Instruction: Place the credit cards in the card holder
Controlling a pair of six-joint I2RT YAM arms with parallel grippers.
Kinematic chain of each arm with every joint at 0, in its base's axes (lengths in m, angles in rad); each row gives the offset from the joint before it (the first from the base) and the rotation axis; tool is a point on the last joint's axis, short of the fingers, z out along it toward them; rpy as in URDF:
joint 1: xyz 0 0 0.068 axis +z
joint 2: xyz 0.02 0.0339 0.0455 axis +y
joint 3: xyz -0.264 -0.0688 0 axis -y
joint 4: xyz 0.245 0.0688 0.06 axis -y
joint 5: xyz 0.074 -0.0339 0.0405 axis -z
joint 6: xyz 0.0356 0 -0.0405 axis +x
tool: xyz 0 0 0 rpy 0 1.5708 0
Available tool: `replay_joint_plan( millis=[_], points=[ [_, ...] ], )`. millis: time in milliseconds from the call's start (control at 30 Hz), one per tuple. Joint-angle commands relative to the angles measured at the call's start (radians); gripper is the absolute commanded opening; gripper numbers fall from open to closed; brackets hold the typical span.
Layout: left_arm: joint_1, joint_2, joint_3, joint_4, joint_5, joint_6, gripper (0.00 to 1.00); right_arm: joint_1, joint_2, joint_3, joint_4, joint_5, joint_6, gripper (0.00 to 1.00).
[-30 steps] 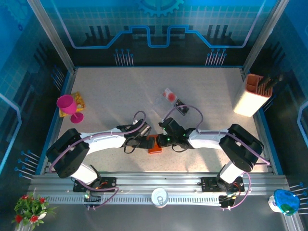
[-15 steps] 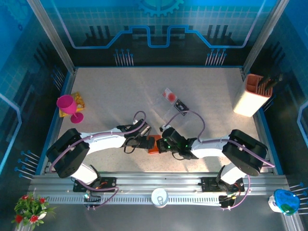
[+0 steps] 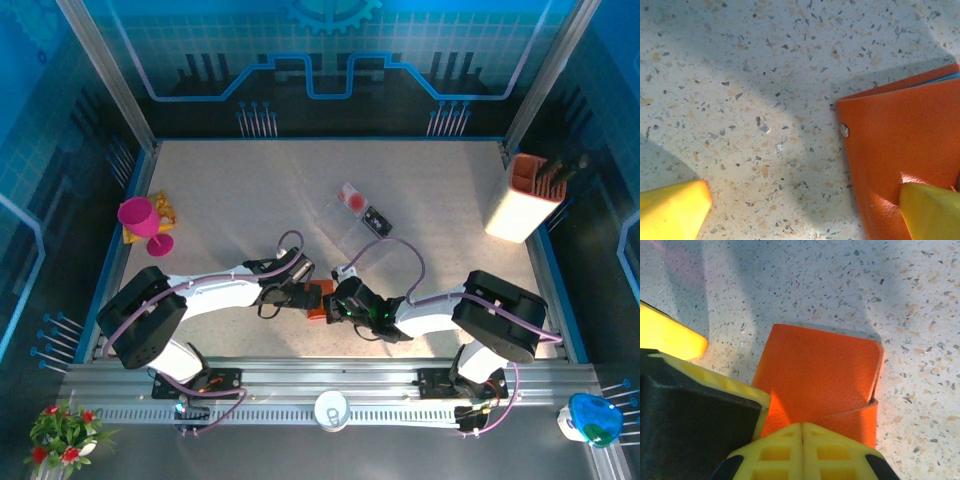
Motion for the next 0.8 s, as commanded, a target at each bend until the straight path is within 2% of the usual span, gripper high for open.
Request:
replay_joint_plan(
  millis=[0, 233, 367, 600, 767],
  points=[
    [0.004, 0.081, -0.057, -0.052, 0.027, -0.030, 0.99, 0.025, 0.068, -0.033, -0.286, -0.109, 0.015, 0.00],
    [0.004, 0.082, -0.058, -0.046, 0.029, -0.030, 0.99, -0.005, 0.030, 0.012, -0.324, -0.158, 0.000, 0.03],
    [0.004, 0.080, -0.058, -0.047, 0.027, -0.030, 0.99, -0.024, 0.002, 0.034, -0.343, -0.180, -0.007, 0.09],
    [0.004, 0.070, -0.060, -0.048, 0.024, -0.030, 0.99, -0.048, -0.074, 0.054, -0.385, -0.202, -0.022, 0.26],
    [0.005, 0.055, -0.045, -0.064, 0.028, -0.028, 0.99, -0.061, -0.157, 0.053, -0.432, -0.201, -0.029, 0.31]
  ],
)
